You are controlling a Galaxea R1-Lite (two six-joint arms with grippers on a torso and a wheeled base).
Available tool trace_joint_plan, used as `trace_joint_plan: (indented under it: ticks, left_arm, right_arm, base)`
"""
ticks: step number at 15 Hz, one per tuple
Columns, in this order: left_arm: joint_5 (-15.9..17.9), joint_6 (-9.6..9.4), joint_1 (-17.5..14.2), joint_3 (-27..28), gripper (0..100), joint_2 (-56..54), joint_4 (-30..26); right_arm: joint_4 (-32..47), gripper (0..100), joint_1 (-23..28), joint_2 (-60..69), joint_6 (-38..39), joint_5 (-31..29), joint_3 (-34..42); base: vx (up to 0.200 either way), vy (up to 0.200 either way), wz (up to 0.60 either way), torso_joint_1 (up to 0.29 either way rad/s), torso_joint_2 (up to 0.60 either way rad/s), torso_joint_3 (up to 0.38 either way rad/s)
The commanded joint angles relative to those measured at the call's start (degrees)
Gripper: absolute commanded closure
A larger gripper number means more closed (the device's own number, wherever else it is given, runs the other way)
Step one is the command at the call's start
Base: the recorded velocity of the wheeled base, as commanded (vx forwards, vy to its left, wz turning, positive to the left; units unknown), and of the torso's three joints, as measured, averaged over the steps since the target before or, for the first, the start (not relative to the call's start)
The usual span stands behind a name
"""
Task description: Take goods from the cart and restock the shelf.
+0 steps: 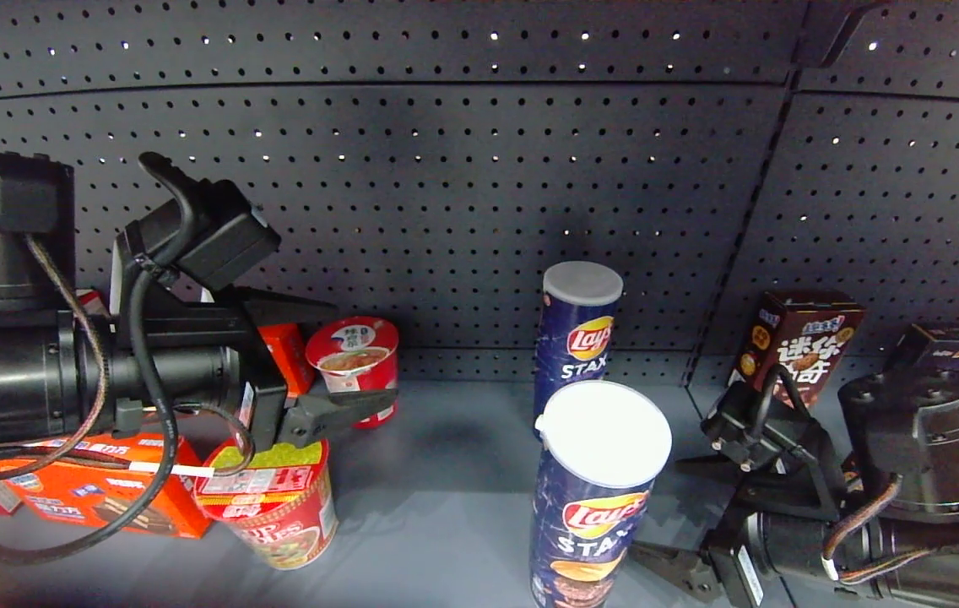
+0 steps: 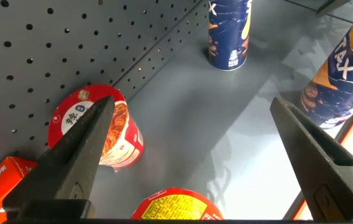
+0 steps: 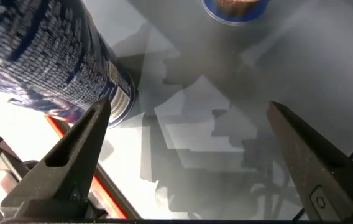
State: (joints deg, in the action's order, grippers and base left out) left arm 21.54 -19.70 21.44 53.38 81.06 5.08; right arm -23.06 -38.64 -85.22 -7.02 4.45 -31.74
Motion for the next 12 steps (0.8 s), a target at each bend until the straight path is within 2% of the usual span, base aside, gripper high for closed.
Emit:
trace_joint_plan:
  ticks: [1,12]
  left_arm:
    - [0.0,0.01,0.0,-0.1,0,0.0,0.0]
    - [0.1,-0.08,0.0,-0.5,0,0.2,0.0]
  right_arm:
    - [-0.1,0,0.0,-0.4,0.0,0.0,-0.3]
    - [-0.1,0,-0.9,-1.9,0.0,0.0,-1.1]
  base:
    - [0.0,0.0,0.0,0.0,0.0,0.0]
    - [0.0,0.0,0.0,0.0,0.0,0.0]
